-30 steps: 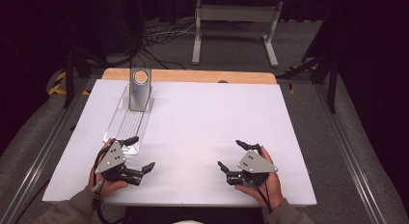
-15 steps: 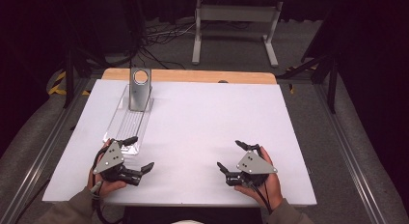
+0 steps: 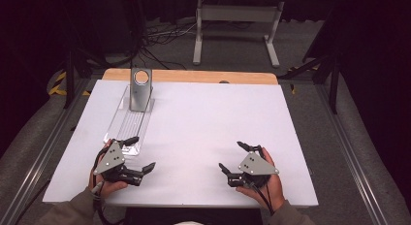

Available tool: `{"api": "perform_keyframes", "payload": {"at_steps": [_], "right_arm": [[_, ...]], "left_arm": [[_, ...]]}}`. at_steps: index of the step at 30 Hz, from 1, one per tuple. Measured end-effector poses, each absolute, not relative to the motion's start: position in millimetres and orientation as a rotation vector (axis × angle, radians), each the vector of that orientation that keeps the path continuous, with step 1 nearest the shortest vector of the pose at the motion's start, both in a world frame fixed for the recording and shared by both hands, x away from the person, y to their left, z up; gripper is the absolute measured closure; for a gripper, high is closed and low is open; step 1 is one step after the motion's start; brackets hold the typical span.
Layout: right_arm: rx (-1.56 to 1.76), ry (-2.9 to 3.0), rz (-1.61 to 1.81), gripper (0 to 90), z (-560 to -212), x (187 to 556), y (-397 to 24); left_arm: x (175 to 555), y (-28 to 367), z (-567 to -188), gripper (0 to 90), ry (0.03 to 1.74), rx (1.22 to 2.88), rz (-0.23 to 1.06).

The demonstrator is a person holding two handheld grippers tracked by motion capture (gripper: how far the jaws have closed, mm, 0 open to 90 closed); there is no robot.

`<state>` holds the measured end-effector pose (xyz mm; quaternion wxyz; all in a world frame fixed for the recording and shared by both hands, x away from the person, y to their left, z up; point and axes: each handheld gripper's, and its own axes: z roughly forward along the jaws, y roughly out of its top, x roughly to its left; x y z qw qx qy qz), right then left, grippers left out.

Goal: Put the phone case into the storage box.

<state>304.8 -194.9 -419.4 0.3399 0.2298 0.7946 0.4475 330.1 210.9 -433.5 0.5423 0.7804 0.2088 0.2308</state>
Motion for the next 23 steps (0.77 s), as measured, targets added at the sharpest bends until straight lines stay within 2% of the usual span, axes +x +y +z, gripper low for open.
{"api": "perform_keyframes", "payload": {"at_steps": [23], "right_arm": [[0.609, 2.064, 1.17, 14.4, -418.8, 305.9, -198.0]], "left_arm": [[332.5, 208.9, -433.9, 3.0, 0.503, 1.848, 0.531]]}}
